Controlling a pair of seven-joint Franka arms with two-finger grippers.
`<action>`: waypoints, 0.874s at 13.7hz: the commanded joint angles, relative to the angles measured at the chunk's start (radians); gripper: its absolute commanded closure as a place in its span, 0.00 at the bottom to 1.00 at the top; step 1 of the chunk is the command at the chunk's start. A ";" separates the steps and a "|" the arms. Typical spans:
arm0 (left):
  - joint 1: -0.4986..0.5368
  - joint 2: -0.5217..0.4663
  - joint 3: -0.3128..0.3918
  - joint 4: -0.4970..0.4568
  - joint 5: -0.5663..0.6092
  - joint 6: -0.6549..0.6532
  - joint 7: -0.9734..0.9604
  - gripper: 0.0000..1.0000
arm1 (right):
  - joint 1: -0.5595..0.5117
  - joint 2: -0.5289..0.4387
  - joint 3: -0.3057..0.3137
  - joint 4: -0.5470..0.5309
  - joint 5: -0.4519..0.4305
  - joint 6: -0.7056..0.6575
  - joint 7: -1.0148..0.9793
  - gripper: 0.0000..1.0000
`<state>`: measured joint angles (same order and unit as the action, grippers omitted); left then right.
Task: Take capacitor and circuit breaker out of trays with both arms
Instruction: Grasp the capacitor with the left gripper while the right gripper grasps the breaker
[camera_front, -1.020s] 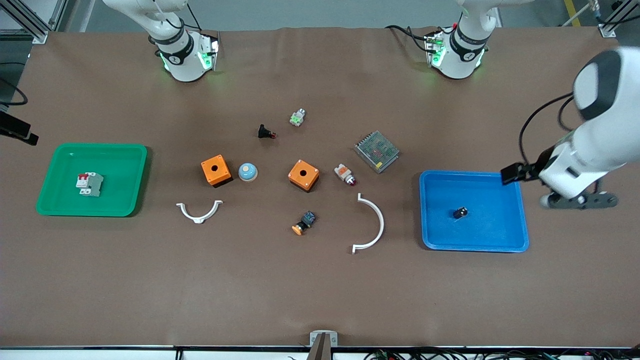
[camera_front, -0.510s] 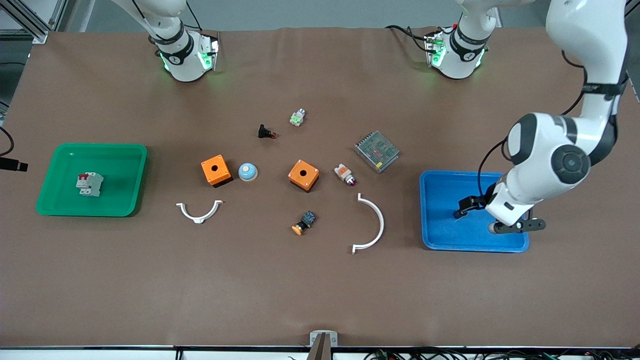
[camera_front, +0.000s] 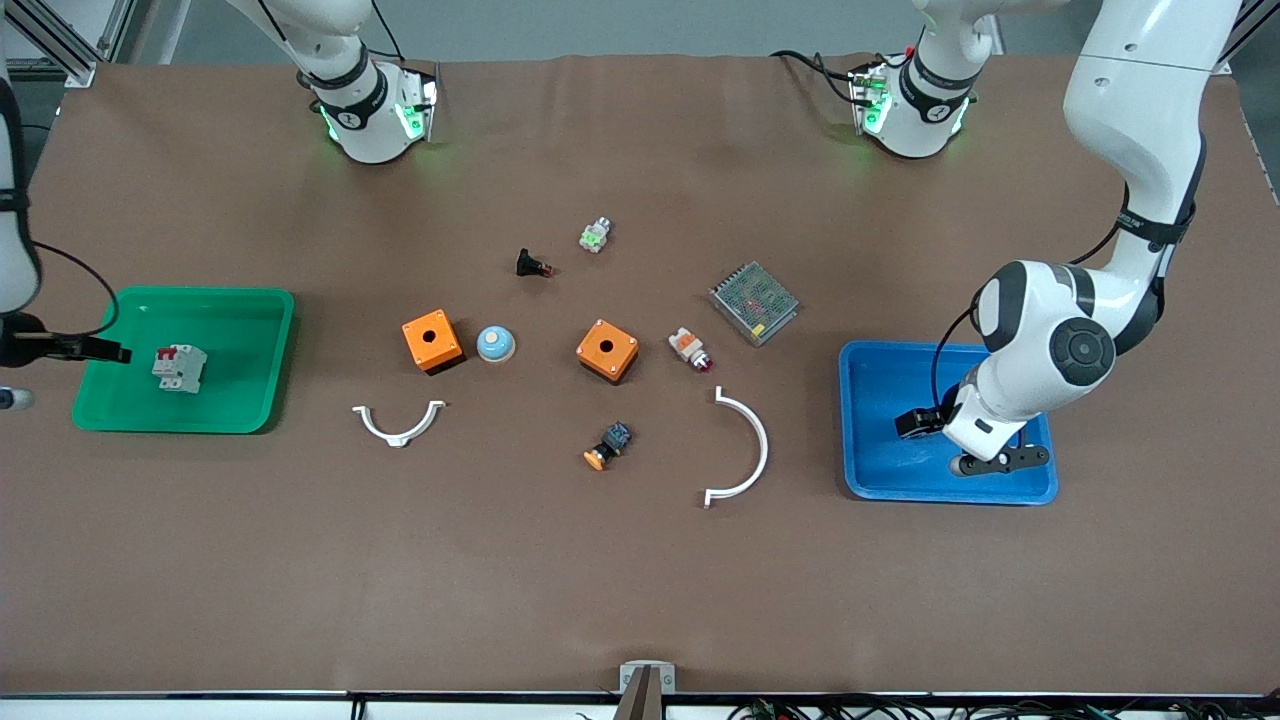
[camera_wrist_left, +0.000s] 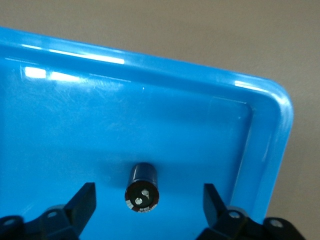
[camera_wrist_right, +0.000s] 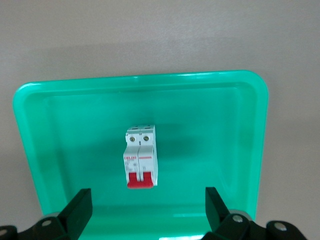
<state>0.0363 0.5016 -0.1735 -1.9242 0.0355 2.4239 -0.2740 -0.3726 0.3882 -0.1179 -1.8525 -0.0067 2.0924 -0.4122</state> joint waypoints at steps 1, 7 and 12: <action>0.004 0.008 0.002 -0.016 0.026 0.015 -0.016 0.21 | -0.005 -0.055 0.012 -0.143 -0.024 0.139 -0.007 0.00; 0.004 0.038 0.003 -0.013 0.026 0.026 -0.016 0.40 | -0.008 -0.039 0.012 -0.247 -0.024 0.300 -0.007 0.00; 0.004 0.034 0.003 -0.010 0.026 0.014 -0.016 0.87 | -0.006 -0.019 0.012 -0.258 -0.022 0.299 -0.005 0.31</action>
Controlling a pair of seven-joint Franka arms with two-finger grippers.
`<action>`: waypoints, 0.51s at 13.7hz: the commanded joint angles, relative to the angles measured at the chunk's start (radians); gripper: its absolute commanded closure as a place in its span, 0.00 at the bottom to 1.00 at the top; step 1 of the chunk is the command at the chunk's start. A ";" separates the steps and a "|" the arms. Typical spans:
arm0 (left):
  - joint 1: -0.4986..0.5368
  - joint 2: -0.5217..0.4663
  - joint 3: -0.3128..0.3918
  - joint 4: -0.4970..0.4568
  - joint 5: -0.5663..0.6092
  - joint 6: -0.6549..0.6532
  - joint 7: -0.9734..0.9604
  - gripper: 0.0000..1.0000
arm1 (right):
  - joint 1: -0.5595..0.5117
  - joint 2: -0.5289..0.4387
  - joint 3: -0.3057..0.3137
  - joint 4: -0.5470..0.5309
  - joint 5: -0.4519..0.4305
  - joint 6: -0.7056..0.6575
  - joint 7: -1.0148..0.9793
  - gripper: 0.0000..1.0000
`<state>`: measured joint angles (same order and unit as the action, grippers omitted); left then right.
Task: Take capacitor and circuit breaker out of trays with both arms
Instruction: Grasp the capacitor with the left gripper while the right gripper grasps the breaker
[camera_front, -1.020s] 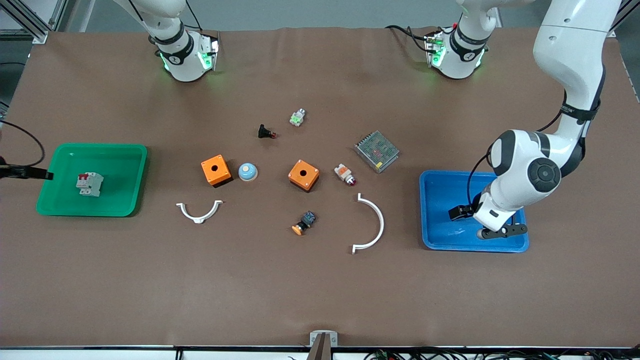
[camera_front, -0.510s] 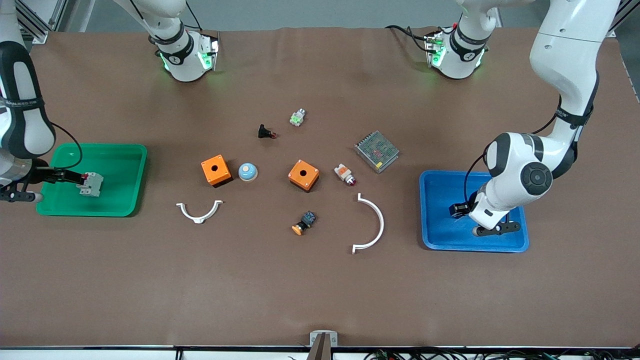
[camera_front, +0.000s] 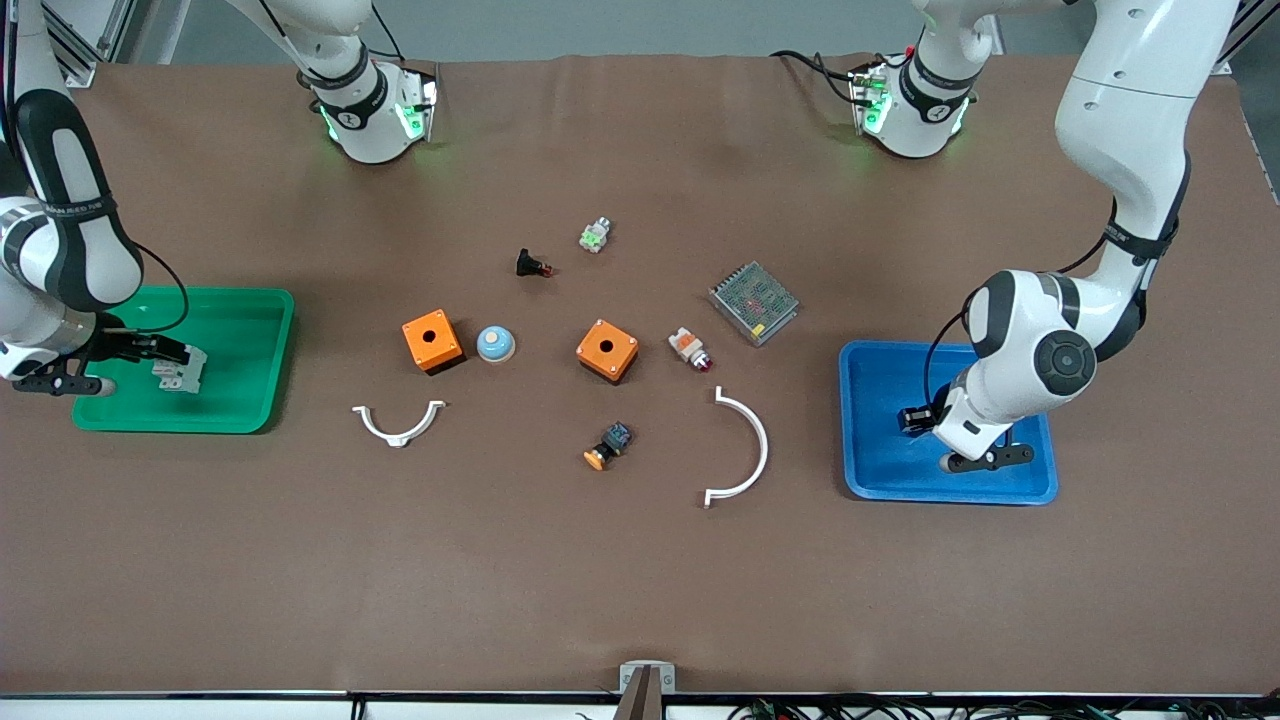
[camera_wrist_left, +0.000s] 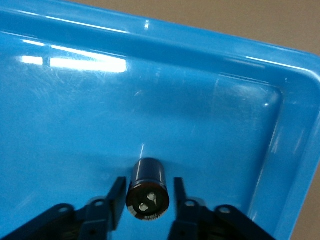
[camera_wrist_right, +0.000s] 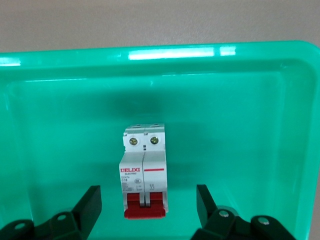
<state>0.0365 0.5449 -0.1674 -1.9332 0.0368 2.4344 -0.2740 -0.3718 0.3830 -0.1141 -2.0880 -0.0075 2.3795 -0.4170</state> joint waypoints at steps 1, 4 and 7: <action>0.003 -0.017 -0.003 0.005 0.025 0.002 -0.014 0.99 | -0.009 -0.012 0.008 -0.023 -0.022 0.012 -0.002 0.38; -0.006 -0.068 -0.003 0.037 0.025 -0.030 -0.014 1.00 | -0.010 -0.006 0.010 -0.023 -0.022 0.012 0.000 0.59; -0.023 -0.127 -0.036 0.106 0.025 -0.124 -0.014 1.00 | -0.006 -0.006 0.010 -0.017 -0.022 0.012 0.000 0.79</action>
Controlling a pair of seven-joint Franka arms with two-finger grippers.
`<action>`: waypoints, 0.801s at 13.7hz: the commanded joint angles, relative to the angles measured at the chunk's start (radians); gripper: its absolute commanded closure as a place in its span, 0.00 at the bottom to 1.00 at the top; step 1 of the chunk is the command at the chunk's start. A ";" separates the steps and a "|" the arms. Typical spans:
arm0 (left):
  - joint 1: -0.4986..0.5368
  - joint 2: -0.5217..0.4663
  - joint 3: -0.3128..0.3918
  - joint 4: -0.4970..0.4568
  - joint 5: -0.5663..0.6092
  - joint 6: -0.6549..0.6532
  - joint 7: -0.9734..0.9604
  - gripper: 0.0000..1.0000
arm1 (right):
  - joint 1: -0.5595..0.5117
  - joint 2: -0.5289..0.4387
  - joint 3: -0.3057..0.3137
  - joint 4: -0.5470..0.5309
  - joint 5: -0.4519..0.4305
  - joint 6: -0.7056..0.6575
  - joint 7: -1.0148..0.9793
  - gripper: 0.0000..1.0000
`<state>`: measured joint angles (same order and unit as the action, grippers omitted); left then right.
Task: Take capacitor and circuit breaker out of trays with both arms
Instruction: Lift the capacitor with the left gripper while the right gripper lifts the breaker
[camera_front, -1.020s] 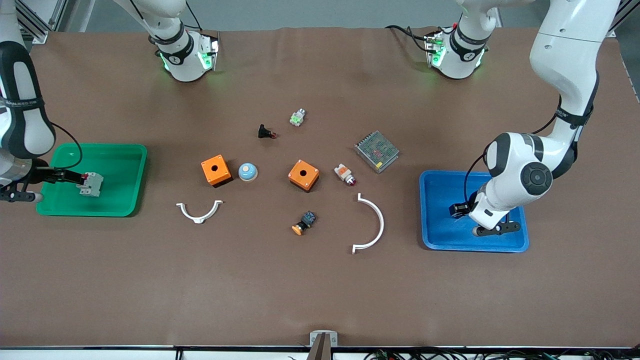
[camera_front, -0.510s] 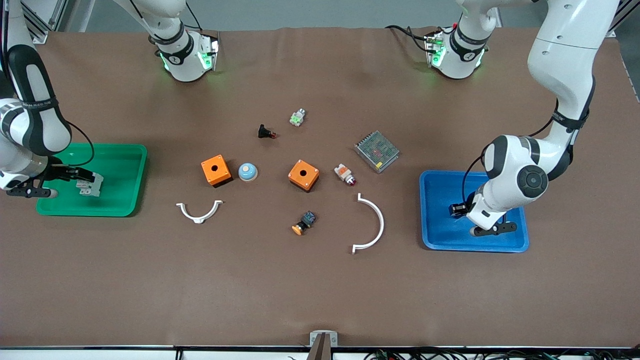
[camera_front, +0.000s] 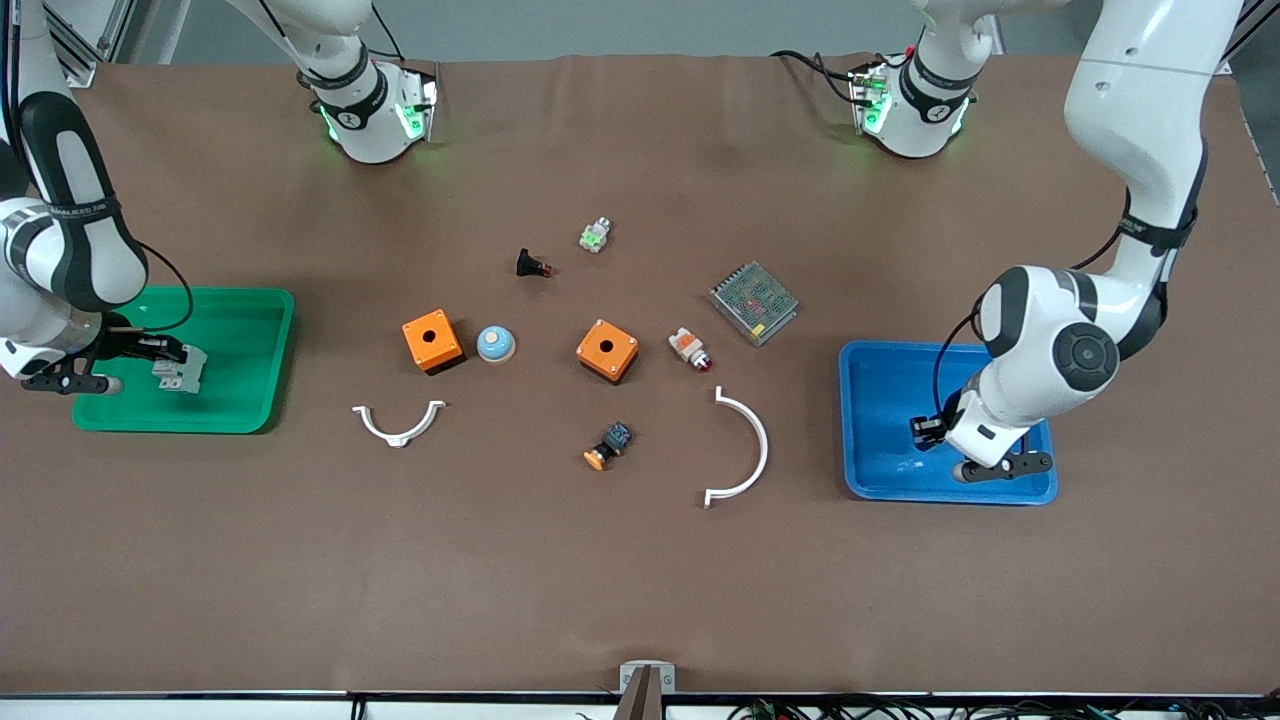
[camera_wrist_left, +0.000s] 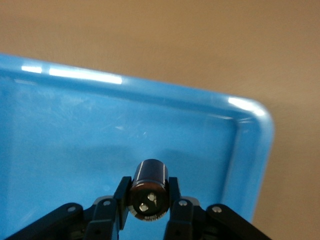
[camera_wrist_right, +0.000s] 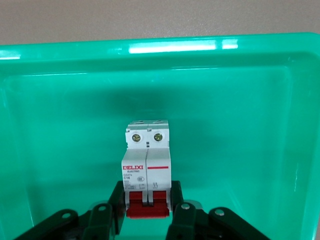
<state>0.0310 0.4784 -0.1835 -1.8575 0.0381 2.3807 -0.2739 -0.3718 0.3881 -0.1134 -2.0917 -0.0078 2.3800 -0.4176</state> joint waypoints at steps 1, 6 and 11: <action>-0.035 -0.070 -0.025 0.081 0.023 -0.118 -0.017 1.00 | -0.003 -0.012 0.009 -0.010 -0.021 0.004 0.000 0.82; -0.193 -0.063 -0.027 0.198 0.019 -0.233 -0.158 1.00 | 0.068 -0.138 0.011 0.138 -0.021 -0.340 0.011 0.82; -0.325 0.075 -0.027 0.328 0.013 -0.233 -0.384 1.00 | 0.307 -0.166 0.012 0.455 -0.021 -0.826 0.279 0.82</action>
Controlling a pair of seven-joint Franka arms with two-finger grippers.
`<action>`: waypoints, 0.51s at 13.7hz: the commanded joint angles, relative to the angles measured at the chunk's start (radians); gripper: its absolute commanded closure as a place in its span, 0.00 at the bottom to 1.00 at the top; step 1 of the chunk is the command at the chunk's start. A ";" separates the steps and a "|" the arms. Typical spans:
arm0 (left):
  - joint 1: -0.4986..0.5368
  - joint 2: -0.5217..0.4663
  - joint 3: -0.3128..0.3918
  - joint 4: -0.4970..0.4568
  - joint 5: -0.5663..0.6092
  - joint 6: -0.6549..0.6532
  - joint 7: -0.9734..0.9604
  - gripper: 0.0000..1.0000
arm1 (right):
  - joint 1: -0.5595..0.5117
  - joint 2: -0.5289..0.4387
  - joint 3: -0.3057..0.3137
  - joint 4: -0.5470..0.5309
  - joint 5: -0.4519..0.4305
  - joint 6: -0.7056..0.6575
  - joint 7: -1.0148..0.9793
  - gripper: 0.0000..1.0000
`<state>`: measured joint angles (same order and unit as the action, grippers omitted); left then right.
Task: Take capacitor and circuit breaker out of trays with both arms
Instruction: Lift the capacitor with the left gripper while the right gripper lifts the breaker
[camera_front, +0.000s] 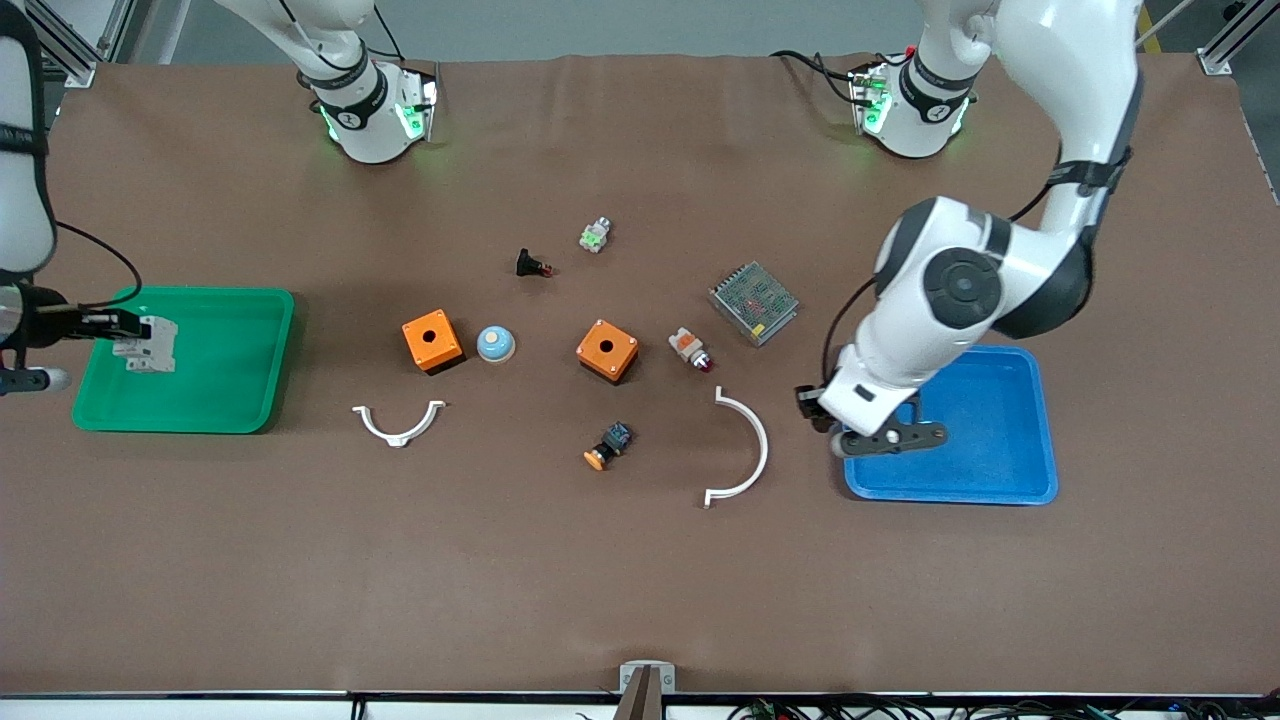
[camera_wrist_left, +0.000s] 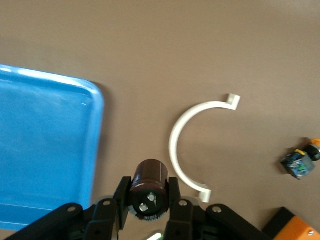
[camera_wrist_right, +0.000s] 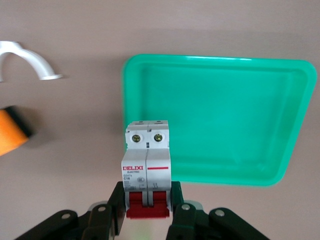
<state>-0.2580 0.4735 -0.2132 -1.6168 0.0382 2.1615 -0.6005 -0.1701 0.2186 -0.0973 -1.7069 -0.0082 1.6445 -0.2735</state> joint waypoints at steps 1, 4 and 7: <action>-0.055 0.109 0.003 0.113 -0.006 -0.014 -0.083 1.00 | 0.179 -0.014 -0.004 0.075 -0.012 -0.113 0.230 0.83; -0.110 0.164 0.006 0.136 -0.009 -0.011 -0.162 1.00 | 0.397 -0.005 -0.004 0.076 0.064 -0.103 0.532 0.84; -0.129 0.212 0.008 0.158 -0.006 0.007 -0.163 1.00 | 0.542 0.056 -0.004 0.096 0.177 0.015 0.741 0.84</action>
<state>-0.3723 0.6511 -0.2137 -1.5013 0.0367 2.1659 -0.7548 0.3139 0.2285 -0.0842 -1.6356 0.1274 1.6060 0.3701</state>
